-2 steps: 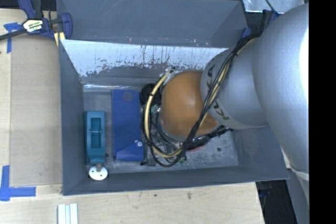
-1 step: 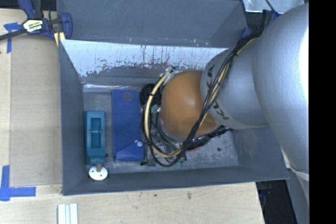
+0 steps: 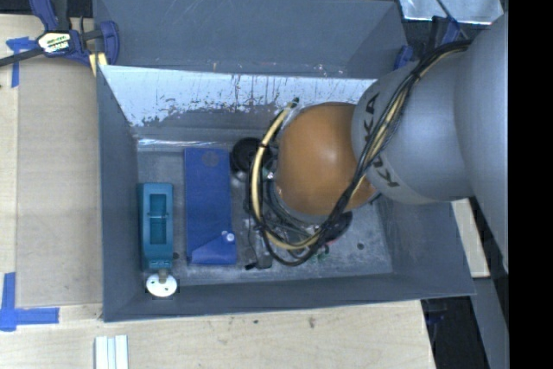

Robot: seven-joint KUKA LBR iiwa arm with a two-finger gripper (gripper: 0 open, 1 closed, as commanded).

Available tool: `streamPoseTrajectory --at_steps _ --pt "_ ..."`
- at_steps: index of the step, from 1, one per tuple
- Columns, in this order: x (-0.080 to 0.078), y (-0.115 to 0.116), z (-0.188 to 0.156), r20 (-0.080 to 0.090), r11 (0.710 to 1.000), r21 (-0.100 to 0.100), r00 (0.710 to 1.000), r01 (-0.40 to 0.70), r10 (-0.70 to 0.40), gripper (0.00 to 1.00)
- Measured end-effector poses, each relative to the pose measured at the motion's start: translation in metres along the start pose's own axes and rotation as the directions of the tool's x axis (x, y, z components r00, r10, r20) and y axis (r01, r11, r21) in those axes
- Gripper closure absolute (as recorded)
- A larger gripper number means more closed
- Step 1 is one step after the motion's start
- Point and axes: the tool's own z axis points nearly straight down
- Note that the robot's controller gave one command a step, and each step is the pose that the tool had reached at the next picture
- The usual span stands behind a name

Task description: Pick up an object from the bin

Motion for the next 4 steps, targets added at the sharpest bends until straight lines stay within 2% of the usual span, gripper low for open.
streamPoseTrajectory --at_steps 1,2,3,4 --pt "-0.024 -0.010 -0.021 0.014 0.987 -0.002 0.987 -0.158 0.158 0.00" --pt "-0.024 -0.011 -0.022 0.014 0.988 -0.002 0.987 -0.157 0.157 0.00" --pt "-0.017 -0.017 -0.022 0.011 0.999 -0.001 0.999 -0.038 0.038 0.00" --pt "-0.015 -0.036 -0.030 0.011 0.979 0.003 0.978 0.206 -0.206 0.00"
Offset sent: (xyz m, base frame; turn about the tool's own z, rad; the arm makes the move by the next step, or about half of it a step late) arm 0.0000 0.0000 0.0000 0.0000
